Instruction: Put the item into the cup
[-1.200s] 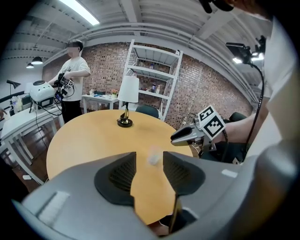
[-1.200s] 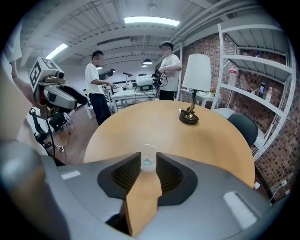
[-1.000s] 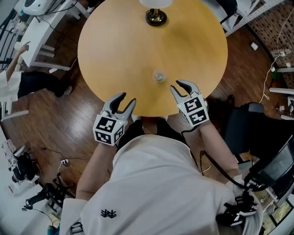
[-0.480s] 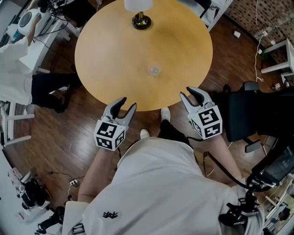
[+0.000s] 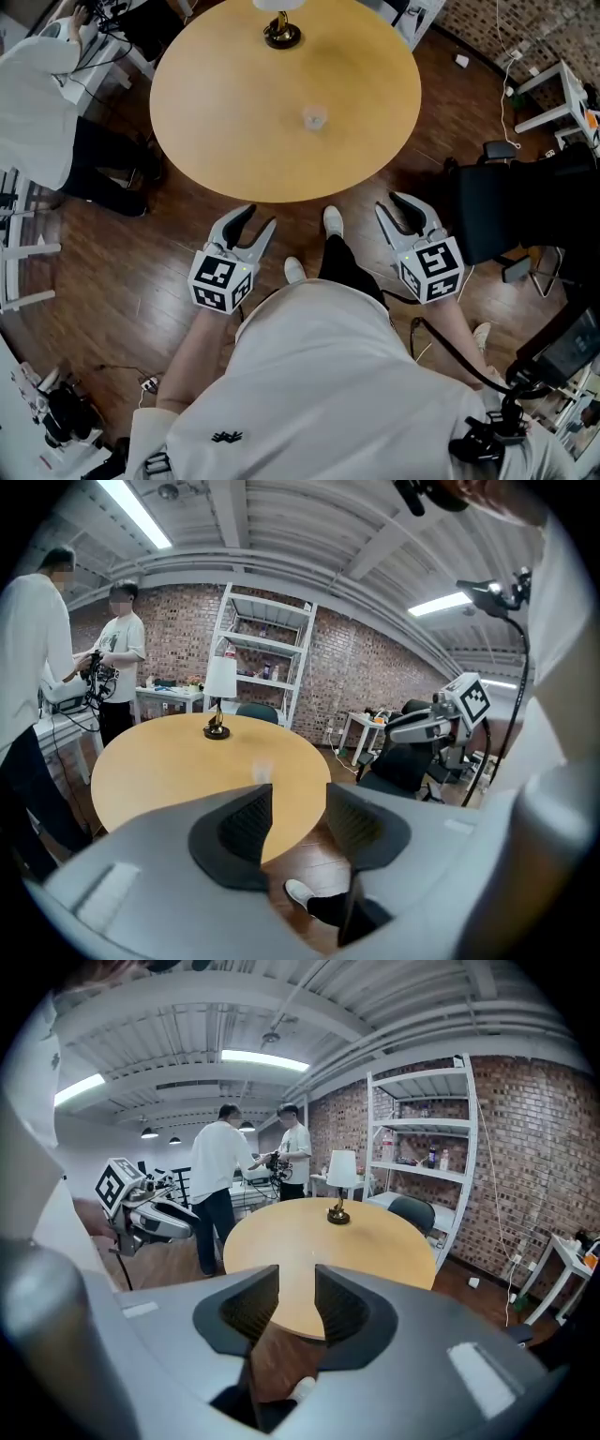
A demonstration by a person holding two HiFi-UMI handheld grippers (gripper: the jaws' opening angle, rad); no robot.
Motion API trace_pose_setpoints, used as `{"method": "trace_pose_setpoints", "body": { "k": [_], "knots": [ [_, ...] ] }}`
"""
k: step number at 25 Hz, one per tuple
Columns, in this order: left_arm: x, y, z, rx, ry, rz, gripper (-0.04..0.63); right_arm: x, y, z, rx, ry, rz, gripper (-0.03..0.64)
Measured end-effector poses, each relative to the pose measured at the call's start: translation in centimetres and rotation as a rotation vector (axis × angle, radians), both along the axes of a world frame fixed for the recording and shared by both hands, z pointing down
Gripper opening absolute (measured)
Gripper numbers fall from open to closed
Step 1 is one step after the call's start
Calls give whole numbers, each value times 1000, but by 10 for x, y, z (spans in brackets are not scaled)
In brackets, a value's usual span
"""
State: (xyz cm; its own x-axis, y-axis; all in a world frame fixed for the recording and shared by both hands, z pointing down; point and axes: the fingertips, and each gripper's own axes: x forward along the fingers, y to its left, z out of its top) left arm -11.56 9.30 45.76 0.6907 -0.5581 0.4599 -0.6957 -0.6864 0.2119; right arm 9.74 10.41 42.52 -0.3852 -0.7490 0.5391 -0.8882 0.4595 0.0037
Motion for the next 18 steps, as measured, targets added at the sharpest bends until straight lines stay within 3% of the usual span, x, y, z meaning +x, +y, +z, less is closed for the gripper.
{"method": "trace_pose_setpoints", "body": {
  "k": [6,18],
  "knots": [
    [-14,14,-11,39,4,8,161,-17,23,-6,18,28,-3,115],
    [-42,42,-7,43,11,-23,161,-48,38,-5,37,63,-40,103]
  ]
}}
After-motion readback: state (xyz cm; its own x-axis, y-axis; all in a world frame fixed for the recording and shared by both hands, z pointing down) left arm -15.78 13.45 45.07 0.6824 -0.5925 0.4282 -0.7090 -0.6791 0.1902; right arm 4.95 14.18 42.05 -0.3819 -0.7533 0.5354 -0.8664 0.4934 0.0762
